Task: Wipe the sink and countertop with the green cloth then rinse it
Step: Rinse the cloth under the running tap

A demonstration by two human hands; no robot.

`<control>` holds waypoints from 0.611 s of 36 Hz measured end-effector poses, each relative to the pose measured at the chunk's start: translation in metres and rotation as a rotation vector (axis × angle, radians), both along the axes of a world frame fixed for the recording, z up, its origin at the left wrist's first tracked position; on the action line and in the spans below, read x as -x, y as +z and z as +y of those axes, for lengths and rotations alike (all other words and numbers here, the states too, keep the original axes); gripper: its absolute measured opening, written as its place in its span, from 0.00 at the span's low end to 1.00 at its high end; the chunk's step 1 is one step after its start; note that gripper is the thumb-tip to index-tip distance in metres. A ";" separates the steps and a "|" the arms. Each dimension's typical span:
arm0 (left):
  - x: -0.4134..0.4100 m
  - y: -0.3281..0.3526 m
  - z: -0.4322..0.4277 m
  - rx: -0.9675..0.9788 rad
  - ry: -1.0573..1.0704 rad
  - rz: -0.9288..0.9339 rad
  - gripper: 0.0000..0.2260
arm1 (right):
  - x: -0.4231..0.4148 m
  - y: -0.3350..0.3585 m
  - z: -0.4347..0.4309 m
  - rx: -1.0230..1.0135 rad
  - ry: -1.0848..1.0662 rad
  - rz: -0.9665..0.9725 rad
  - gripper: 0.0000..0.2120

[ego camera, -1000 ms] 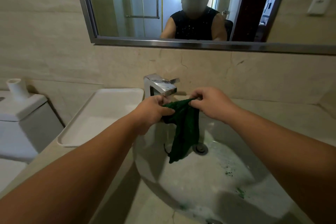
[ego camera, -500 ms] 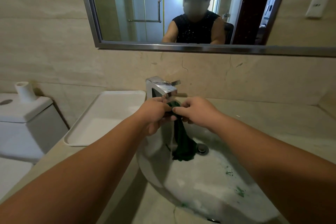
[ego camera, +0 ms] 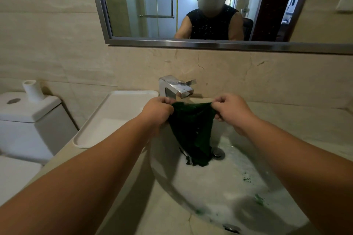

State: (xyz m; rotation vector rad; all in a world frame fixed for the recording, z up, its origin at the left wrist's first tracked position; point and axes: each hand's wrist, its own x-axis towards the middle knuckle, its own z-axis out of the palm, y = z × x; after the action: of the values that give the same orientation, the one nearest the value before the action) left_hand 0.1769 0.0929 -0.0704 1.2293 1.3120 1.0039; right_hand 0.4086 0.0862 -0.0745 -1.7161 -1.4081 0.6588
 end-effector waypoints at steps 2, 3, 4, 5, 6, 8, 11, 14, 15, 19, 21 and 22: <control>0.004 0.001 0.001 -0.016 0.035 0.008 0.14 | -0.018 0.000 -0.002 0.038 -0.069 -0.063 0.05; 0.004 0.002 0.002 -0.017 0.039 0.003 0.14 | -0.027 0.000 -0.003 0.076 -0.073 -0.126 0.06; 0.002 0.002 0.002 -0.018 0.031 -0.002 0.13 | -0.032 0.000 -0.006 0.141 -0.047 -0.234 0.08; 0.000 0.002 0.000 -0.018 0.020 -0.004 0.12 | -0.035 0.000 -0.010 0.225 -0.006 -0.362 0.09; -0.004 0.003 -0.001 -0.016 0.007 -0.013 0.12 | -0.035 0.001 -0.013 0.289 0.035 -0.488 0.09; -0.011 0.001 -0.004 -0.006 -0.016 -0.072 0.09 | -0.030 0.004 -0.018 0.300 0.121 -0.594 0.07; -0.020 -0.002 -0.009 0.026 -0.057 -0.156 0.08 | -0.005 0.009 -0.027 0.230 0.260 -0.361 0.16; -0.022 -0.004 -0.013 0.059 -0.085 -0.226 0.07 | 0.023 0.009 -0.030 0.194 0.359 -0.192 0.23; -0.021 -0.003 -0.014 0.066 -0.090 -0.238 0.07 | 0.030 0.007 -0.029 0.189 0.383 -0.151 0.23; -0.014 -0.001 -0.011 0.030 -0.082 -0.213 0.05 | 0.043 0.006 -0.026 0.144 0.391 -0.168 0.12; -0.008 -0.001 -0.008 0.002 -0.071 -0.157 0.03 | 0.045 0.008 -0.024 0.118 0.361 -0.183 0.14; -0.005 -0.001 -0.007 -0.005 -0.076 -0.135 0.02 | 0.045 0.009 -0.022 0.103 0.335 -0.176 0.13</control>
State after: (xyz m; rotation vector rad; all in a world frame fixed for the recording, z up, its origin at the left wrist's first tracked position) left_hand 0.1814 0.0864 -0.0718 1.1850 1.1513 1.0181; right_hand 0.3633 0.0640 -0.0656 -1.6634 -1.8385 0.7869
